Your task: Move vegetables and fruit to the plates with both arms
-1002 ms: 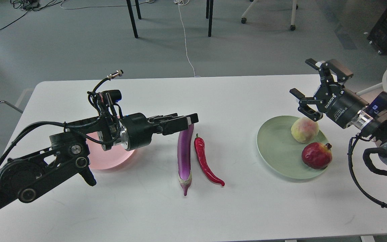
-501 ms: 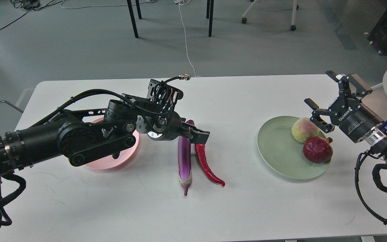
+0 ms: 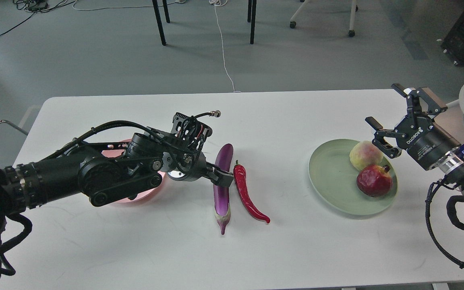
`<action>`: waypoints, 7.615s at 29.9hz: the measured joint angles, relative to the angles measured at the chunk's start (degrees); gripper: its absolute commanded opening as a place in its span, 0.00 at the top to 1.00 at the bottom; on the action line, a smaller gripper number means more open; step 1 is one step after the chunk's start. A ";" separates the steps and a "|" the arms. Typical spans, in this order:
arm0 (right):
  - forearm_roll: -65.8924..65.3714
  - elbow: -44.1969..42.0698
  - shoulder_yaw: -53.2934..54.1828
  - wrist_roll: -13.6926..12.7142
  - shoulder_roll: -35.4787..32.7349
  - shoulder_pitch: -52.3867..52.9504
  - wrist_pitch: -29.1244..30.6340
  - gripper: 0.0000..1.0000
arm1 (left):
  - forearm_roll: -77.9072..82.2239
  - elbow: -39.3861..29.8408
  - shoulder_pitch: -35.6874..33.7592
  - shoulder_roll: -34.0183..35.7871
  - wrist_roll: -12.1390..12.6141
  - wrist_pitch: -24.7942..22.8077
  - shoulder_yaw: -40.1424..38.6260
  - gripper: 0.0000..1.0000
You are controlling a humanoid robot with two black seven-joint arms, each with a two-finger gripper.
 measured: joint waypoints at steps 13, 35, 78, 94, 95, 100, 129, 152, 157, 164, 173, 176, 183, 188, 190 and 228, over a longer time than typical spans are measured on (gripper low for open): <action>-0.09 -0.08 -0.30 0.00 0.08 -0.09 0.00 0.02 | -0.14 0.69 0.80 -1.27 -0.09 -0.24 -0.24 0.13; -0.34 -0.10 -0.36 0.00 0.18 -0.66 0.00 0.02 | -1.18 0.60 0.68 -1.73 0.62 -0.66 -0.33 0.79; -0.87 -0.19 -0.52 0.00 0.56 -0.82 -0.09 0.02 | -0.51 -6.72 0.78 32.19 -9.99 -1.25 -1.03 0.72; -0.90 -0.20 -0.66 0.00 0.61 -0.93 -0.10 0.02 | 2.51 -5.64 1.97 32.09 -11.33 -1.25 -1.40 0.11; -0.90 -0.20 -0.66 0.00 0.62 -0.94 -0.10 0.02 | 2.82 -5.63 1.97 32.03 -11.85 -1.25 -1.64 0.08; -0.90 -0.20 -0.65 0.00 0.62 -0.94 -0.10 0.02 | 3.07 -6.93 0.03 30.81 -12.83 -1.25 -4.01 0.02; -0.90 -0.19 -0.58 0.00 -0.07 -1.30 -0.16 0.02 | -2.56 -6.88 9.08 -6.11 14.92 -0.05 -13.88 0.02; -0.87 -0.17 -0.36 0.00 -0.03 -1.52 -0.18 0.02 | -2.38 0.45 10.31 -10.94 14.81 0.65 -13.80 0.50; -0.87 -0.12 -0.34 0.00 -0.07 -1.86 -0.18 0.02 | -2.31 0.86 10.18 -11.05 14.75 0.36 -13.46 0.75; -0.87 -0.10 -0.34 0.00 -0.08 -1.93 -0.23 0.02 | -2.28 0.87 8.97 -10.93 15.11 0.02 -12.06 0.83; -0.92 -0.18 -0.18 0.00 0.22 -2.01 -0.35 0.02 | -2.37 -4.67 1.47 -2.85 13.40 -1.24 -12.08 0.83; -0.93 -0.19 -0.16 0.00 0.26 -2.01 -0.41 0.02 | -2.35 -8.16 -0.13 3.10 10.69 -1.26 -12.05 0.83; -0.96 -0.20 -0.19 0.00 0.58 -2.01 -0.46 0.02 | 1.26 -11.64 0.18 16.69 4.74 -1.26 -9.35 0.83; -0.97 -0.25 -0.25 0.00 0.62 -2.01 -0.46 0.02 | 6.39 -11.80 0.32 22.29 -1.01 -1.26 -4.70 0.81; -0.97 -0.27 -0.25 0.00 0.67 -2.01 -0.46 0.02 | 7.05 -11.80 0.62 23.23 -1.79 -1.26 -4.04 0.80; -0.69 1.87 2.81 0.00 8.20 5.69 -21.10 0.02 | -38.36 -12.69 25.30 9.61 -13.57 31.40 -39.67 0.00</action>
